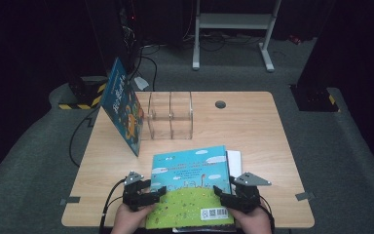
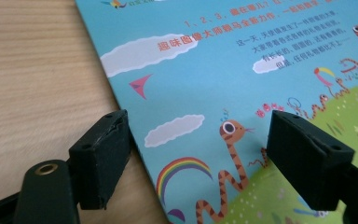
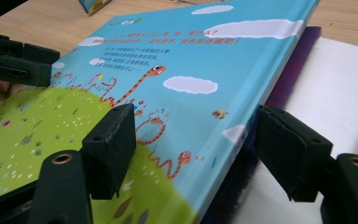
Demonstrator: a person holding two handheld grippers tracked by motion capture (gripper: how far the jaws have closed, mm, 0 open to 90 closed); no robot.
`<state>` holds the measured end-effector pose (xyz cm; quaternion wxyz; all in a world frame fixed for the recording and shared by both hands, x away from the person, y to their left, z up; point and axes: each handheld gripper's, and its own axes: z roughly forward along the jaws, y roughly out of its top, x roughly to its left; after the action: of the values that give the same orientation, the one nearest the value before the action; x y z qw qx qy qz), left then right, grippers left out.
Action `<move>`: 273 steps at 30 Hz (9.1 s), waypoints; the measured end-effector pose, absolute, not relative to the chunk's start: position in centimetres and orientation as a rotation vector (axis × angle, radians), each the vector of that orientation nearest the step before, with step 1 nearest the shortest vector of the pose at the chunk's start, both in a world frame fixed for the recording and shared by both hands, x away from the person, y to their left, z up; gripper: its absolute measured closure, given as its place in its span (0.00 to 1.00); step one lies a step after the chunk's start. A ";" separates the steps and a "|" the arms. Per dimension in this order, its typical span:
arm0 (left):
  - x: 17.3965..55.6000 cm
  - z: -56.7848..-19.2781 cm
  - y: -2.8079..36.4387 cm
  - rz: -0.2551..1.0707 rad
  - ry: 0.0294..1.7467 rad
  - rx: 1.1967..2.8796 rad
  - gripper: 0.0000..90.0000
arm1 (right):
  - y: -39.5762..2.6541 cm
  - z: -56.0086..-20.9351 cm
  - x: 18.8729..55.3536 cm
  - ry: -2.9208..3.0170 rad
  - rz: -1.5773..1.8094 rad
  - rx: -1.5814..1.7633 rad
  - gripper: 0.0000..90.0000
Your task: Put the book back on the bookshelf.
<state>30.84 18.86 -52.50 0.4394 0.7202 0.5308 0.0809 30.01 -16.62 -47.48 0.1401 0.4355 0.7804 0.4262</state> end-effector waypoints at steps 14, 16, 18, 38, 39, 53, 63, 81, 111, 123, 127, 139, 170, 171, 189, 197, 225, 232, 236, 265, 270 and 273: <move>28.7 -52.6 18.6 0.176 1.289 1.798 0.25 | -17.4 -47.7 29.9 2.296 1.273 1.324 0.26; 28.7 -52.6 18.5 0.179 1.291 1.798 0.24 | -17.1 -47.7 29.9 2.313 1.275 1.325 0.26; 28.9 -52.6 18.5 0.180 1.290 1.797 0.25 | -16.9 -47.7 29.8 2.312 1.263 1.329 0.26; 32.2 -52.5 17.1 0.221 1.235 1.805 0.32 | -17.6 -46.7 34.0 2.273 1.239 1.378 0.30; 32.1 -52.6 17.2 0.199 1.247 1.786 0.32 | -17.7 -46.8 34.0 2.272 1.247 1.398 0.30; 32.1 -52.8 17.6 0.161 1.264 1.769 0.27 | -18.2 -46.9 33.7 2.337 1.260 1.410 0.30; 32.1 -52.8 17.4 0.166 1.262 1.774 0.25 | -18.8 -46.8 33.1 2.304 1.315 1.423 0.43; 32.4 -52.9 18.0 0.114 1.262 1.746 0.17 | -18.7 -46.2 31.7 2.244 1.326 1.283 0.46; 31.7 -51.2 19.3 0.107 1.189 1.667 0.26 | -18.0 -44.3 30.0 2.150 1.409 1.071 0.51; 30.5 -49.3 20.8 0.256 1.182 1.610 0.40 | -16.4 -43.3 29.6 2.124 1.391 1.007 0.53; 30.1 -48.8 20.9 0.306 1.162 1.610 0.41 | -16.1 -43.0 29.3 2.097 1.400 0.991 0.54; 29.4 -47.8 21.0 0.414 1.107 1.583 0.49 | -16.0 -42.0 28.5 2.021 1.430 0.953 0.59; 32.0 -46.7 20.2 0.529 1.053 1.561 0.58 | -16.3 -40.3 31.0 1.931 1.416 0.933 0.61; 32.3 -46.6 20.2 0.533 1.050 1.559 0.58 | -16.3 -40.3 31.1 1.931 1.416 0.933 0.61; 34.4 -47.1 20.0 0.578 1.033 1.579 0.57 | -15.5 -40.2 32.1 1.841 1.427 0.883 0.61; 33.6 -47.2 20.8 0.594 1.037 1.571 0.56 | -15.3 -40.6 31.4 1.882 1.460 0.893 0.61; 34.8 -47.5 20.7 0.614 1.074 1.592 0.64 | -14.1 -42.3 28.3 2.000 1.574 0.726 0.89; 33.9 -47.4 21.9 0.663 1.146 1.581 0.69 | -12.5 -42.3 27.1 1.990 1.551 0.755 0.90; 33.6 -47.3 21.9 0.676 1.196 1.579 0.65 | -11.8 -42.4 26.8 1.975 1.541 0.831 0.90; 33.6 -48.0 20.2 0.680 1.185 1.640 0.73 | -5.6 -44.2 25.6 2.030 1.537 0.856 0.87; 33.6 -48.1 20.4 0.685 1.195 1.638 0.73 | -4.9 -44.4 25.4 2.072 1.547 0.841 0.84; 33.6 -48.1 20.5 0.683 1.201 1.632 0.73 | -4.6 -44.7 25.4 2.092 1.550 0.846 0.84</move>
<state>33.62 20.52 -48.10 0.4810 0.6691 0.4925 0.2800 25.39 -4.61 -44.71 0.2009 0.3027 0.7486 0.5546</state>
